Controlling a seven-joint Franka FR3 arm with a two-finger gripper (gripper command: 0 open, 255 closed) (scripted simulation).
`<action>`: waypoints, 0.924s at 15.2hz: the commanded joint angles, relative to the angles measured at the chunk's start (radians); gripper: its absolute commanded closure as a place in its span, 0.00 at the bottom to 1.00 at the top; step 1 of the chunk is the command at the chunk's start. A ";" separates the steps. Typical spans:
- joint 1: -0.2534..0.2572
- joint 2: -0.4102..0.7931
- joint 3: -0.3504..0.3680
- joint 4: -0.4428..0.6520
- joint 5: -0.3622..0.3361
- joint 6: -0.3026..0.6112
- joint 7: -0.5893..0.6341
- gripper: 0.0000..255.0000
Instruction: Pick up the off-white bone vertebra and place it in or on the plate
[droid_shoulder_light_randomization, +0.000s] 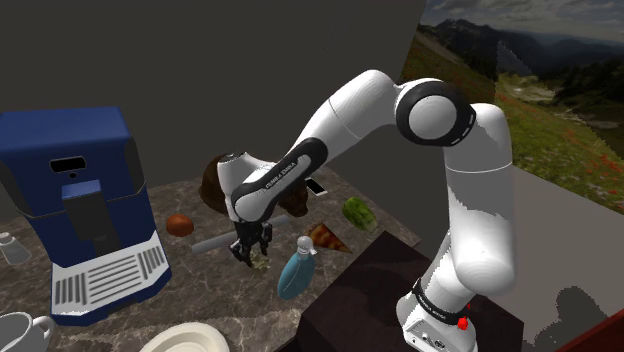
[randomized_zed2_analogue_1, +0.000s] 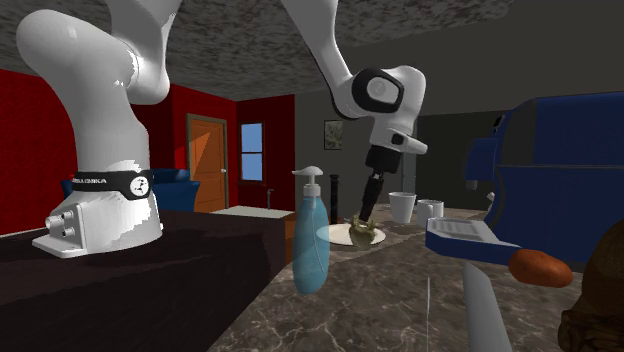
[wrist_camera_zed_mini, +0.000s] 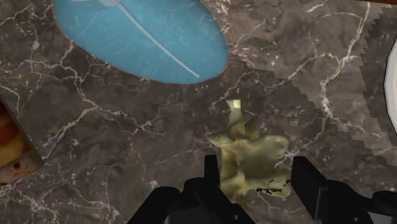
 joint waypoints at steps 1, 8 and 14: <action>-0.002 -0.020 0.004 -0.005 0.005 -0.015 -0.002 1.00; 0.110 0.034 0.049 0.103 0.017 -0.064 0.138 1.00; 0.213 0.110 0.077 0.244 0.016 -0.122 0.253 1.00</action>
